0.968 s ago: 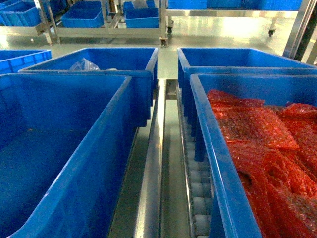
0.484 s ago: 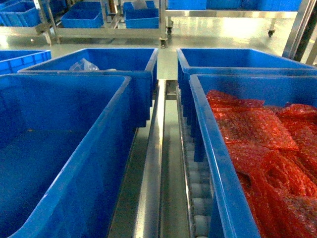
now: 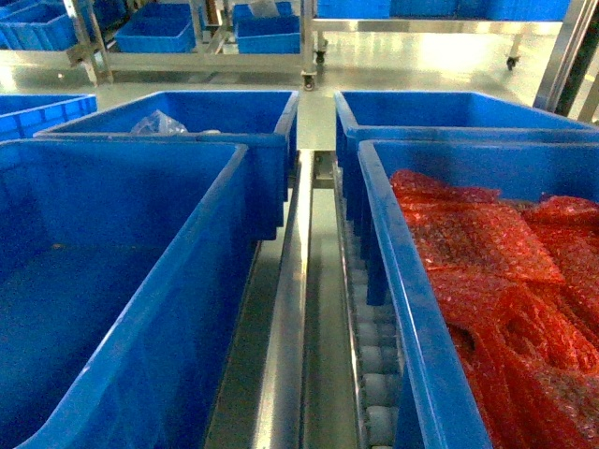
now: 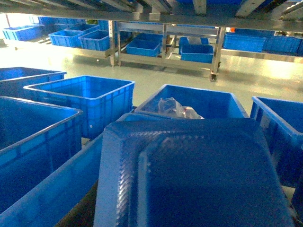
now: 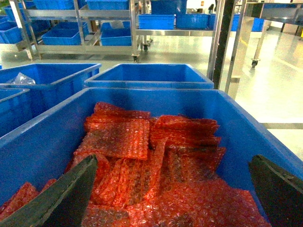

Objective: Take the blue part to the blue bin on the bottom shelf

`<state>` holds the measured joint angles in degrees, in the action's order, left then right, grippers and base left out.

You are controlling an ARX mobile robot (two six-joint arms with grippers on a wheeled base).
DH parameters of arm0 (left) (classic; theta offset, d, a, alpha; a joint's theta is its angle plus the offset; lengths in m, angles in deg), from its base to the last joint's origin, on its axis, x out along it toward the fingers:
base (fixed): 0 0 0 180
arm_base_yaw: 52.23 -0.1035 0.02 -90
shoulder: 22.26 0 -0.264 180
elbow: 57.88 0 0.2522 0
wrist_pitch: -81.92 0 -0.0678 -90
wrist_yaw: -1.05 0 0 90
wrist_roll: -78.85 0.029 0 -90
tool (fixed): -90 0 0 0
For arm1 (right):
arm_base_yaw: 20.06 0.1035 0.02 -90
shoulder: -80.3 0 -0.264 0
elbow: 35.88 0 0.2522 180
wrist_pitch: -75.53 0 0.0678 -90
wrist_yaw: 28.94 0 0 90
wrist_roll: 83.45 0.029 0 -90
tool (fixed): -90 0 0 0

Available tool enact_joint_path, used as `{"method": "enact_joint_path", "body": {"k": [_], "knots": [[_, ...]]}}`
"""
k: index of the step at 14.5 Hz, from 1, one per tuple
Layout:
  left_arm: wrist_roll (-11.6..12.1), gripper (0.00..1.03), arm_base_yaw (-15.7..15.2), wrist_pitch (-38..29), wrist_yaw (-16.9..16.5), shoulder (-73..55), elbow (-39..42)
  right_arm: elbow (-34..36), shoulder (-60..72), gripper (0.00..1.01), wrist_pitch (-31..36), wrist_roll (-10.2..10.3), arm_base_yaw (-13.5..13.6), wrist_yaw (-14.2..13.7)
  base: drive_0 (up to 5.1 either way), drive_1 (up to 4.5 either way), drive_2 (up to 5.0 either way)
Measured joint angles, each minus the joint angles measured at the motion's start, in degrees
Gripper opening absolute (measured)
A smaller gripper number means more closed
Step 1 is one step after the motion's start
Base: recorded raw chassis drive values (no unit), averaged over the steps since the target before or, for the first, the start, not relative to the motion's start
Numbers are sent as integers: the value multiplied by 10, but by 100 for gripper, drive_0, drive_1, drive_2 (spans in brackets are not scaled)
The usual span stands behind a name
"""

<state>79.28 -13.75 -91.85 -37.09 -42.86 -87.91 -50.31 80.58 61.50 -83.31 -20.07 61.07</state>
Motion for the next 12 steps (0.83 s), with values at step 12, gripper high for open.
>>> {"method": "enact_joint_path", "body": {"k": [12], "knots": [[0,44,0,0,0,0,0,0,0,98,0,0,0,0,0,0,0]]}}
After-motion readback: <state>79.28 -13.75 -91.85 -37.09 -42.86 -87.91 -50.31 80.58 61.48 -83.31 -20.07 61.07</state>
